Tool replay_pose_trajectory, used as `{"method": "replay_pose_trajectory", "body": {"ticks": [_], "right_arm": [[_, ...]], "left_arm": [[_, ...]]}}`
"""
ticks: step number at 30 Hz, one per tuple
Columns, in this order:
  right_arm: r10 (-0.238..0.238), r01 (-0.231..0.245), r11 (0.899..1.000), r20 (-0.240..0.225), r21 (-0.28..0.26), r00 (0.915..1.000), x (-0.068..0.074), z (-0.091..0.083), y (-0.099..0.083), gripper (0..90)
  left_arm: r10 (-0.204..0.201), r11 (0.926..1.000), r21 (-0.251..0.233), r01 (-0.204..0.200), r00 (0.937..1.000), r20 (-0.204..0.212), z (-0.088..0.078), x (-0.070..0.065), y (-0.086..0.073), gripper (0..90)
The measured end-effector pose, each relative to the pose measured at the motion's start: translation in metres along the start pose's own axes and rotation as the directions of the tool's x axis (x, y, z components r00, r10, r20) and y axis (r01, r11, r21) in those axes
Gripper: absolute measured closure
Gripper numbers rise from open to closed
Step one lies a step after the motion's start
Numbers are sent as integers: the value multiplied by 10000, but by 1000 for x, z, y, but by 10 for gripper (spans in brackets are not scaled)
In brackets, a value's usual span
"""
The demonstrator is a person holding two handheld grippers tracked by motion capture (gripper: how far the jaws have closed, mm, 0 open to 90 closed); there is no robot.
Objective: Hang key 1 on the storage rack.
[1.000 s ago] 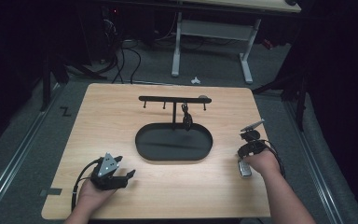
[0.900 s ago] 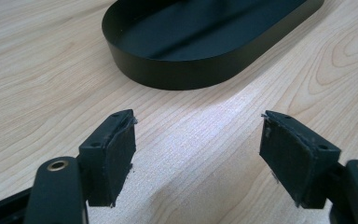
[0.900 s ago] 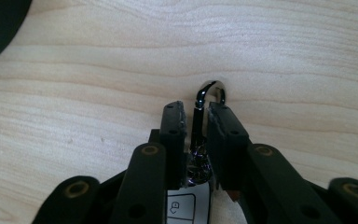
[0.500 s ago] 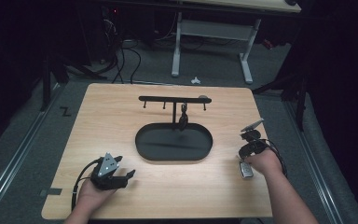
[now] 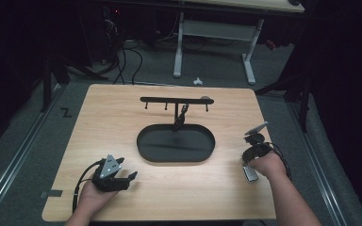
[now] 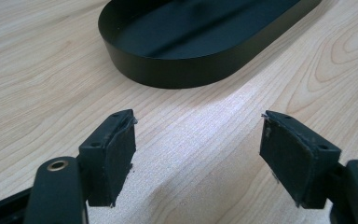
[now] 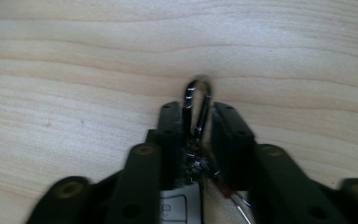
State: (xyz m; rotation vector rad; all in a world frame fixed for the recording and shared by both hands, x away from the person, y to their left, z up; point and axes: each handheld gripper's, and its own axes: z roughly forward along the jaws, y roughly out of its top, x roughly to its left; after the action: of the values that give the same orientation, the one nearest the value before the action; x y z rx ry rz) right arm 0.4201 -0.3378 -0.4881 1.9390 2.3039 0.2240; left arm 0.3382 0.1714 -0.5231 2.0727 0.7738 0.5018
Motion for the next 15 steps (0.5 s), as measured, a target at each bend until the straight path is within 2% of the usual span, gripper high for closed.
{"method": "replay_pose_trajectory", "body": {"ticks": [3,7,11,15], "right_arm": [[-51,52,9999,-106,124,9999,1,0,0,857],[-193,197,9997,-257,133,9995,2,-1,-1,863],[-376,378,9992,-205,95,9991,4,-1,-2,865],[-553,551,9984,-330,-94,9979,7,-5,-1,864]], "left_arm": [[-4,10000,1,4,10000,2,0,0,0,270],[7,10000,22,-7,10000,16,-1,0,0,270],[12,10000,14,-12,10000,0,0,0,0,270],[19,10000,56,-19,10000,0,-1,1,0,270]]}}
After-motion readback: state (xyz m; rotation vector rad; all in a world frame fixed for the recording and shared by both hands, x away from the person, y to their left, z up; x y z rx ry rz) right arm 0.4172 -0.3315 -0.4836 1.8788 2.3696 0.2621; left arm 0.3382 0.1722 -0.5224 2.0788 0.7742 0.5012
